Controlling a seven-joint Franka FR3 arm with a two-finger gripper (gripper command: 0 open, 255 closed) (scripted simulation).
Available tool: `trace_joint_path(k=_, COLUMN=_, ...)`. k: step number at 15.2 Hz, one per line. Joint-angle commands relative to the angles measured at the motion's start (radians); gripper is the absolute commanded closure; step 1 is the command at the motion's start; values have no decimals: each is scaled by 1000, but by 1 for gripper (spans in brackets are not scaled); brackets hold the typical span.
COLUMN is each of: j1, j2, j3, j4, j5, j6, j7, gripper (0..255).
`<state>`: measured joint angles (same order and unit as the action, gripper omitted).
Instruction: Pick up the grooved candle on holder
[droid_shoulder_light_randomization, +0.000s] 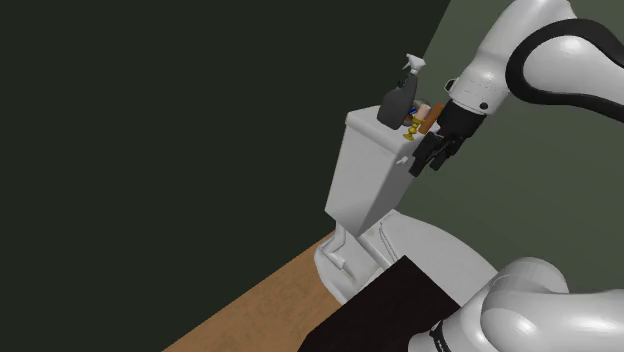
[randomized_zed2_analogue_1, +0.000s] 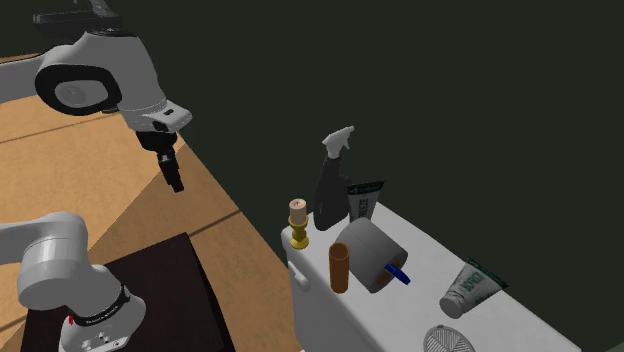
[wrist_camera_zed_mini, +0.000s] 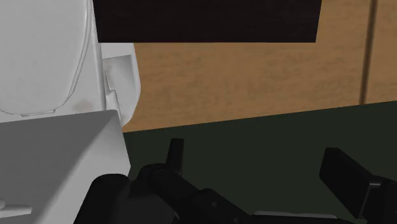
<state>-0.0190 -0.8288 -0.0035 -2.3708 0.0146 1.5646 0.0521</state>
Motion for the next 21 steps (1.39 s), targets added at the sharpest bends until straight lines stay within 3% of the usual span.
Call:
trace_joint_path(k=1, j1=0, j2=0, j3=0, j4=0, j5=0, j6=0, j7=0, gripper=0)
trace_joint_path(k=11, j1=-52, j2=273, j3=-163, j4=260, j5=-91, j6=17, j7=-167, gripper=0)
trace_joint_path(k=21, j1=-85, j2=600, j3=-316, j4=632, j5=-81, j6=-24, j7=-346, gripper=0)
